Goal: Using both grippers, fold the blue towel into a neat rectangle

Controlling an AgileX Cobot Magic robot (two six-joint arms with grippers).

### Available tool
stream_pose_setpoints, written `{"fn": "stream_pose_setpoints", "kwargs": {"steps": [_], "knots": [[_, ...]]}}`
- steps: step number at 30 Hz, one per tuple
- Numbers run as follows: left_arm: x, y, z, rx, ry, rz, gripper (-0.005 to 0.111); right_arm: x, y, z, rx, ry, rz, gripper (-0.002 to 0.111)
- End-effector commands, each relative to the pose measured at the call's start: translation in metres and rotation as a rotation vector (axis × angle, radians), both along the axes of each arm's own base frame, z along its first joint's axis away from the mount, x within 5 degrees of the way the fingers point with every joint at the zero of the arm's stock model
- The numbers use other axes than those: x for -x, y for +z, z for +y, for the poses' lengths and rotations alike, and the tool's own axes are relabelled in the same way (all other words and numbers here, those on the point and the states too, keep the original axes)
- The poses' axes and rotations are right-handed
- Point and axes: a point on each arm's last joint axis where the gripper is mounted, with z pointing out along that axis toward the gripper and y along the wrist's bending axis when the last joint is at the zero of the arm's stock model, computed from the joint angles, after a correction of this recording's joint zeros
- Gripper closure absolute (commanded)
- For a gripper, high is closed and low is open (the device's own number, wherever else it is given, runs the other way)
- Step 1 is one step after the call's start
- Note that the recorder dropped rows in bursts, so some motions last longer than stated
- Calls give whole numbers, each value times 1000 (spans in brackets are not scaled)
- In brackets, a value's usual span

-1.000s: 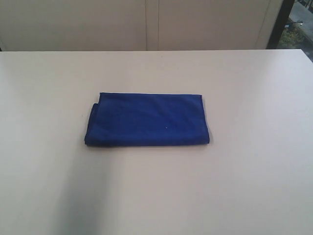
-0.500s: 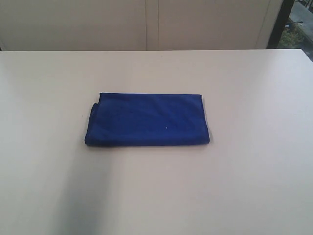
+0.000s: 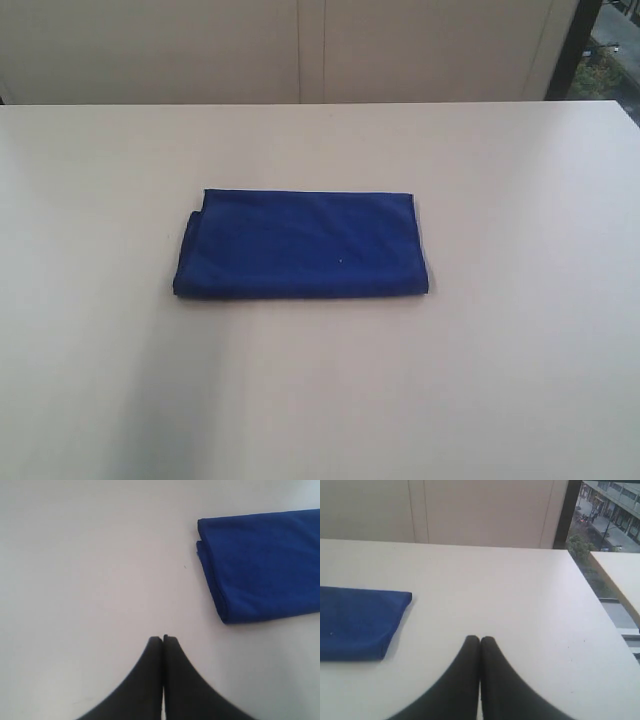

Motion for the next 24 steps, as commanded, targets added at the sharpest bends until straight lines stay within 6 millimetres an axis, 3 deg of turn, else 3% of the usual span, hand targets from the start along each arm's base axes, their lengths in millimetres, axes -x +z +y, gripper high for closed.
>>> {"fn": "stream_pose_setpoints", "kwargs": {"steps": [1,24], "knots": [[2,-1,0,1,-2,8,107,0,-19,0,6,4,21,108],[2,-1,0,1,-2,8,107,2,-62,0,5,2,8,108]]}}
